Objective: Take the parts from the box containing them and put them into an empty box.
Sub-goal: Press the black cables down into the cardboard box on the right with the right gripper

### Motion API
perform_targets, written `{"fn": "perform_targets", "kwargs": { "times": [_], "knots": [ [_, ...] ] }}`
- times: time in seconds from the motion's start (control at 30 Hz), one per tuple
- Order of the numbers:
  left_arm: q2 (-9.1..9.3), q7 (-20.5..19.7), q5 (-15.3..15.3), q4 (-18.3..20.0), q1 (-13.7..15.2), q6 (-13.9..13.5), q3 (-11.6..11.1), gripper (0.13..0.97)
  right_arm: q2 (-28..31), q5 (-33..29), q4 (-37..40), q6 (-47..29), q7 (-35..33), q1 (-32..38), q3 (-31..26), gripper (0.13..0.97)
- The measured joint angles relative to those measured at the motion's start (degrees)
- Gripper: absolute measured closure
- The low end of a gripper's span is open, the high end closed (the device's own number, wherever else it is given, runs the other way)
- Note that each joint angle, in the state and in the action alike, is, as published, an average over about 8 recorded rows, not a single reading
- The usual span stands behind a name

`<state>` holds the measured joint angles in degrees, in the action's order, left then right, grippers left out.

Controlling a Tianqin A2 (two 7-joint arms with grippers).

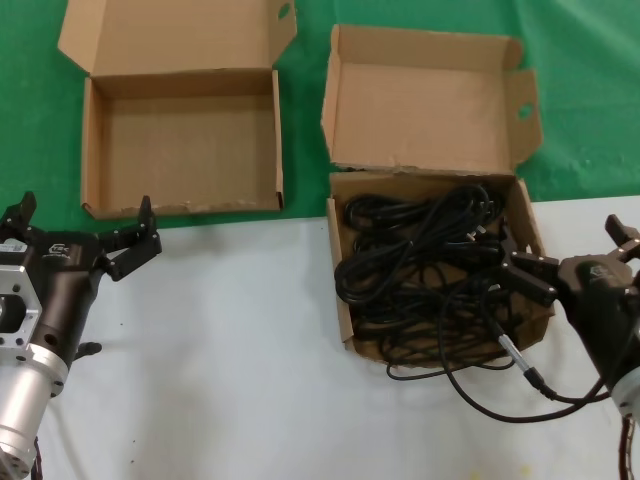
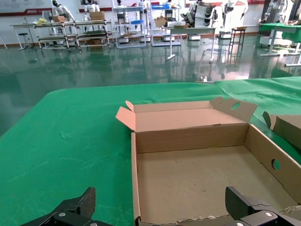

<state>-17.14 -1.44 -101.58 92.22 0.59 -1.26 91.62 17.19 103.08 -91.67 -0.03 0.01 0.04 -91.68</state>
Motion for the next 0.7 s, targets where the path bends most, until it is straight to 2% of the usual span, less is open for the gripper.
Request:
{"fn": "perform_targets", "kwargs": {
  "times": [0.5, 0.7],
  "knots": [
    [0.00, 0.0, 0.0, 0.0, 0.0, 0.0, 0.0, 0.165, 0.2, 0.1, -0.1, 0.2, 0.1, 0.0, -0.2, 0.129],
    [0.00, 0.0, 0.0, 0.0, 0.0, 0.0, 0.0, 0.215, 3.6, 2.4, -1.7, 1.9, 0.8, -0.1, -2.8, 0.129]
  ]
}}
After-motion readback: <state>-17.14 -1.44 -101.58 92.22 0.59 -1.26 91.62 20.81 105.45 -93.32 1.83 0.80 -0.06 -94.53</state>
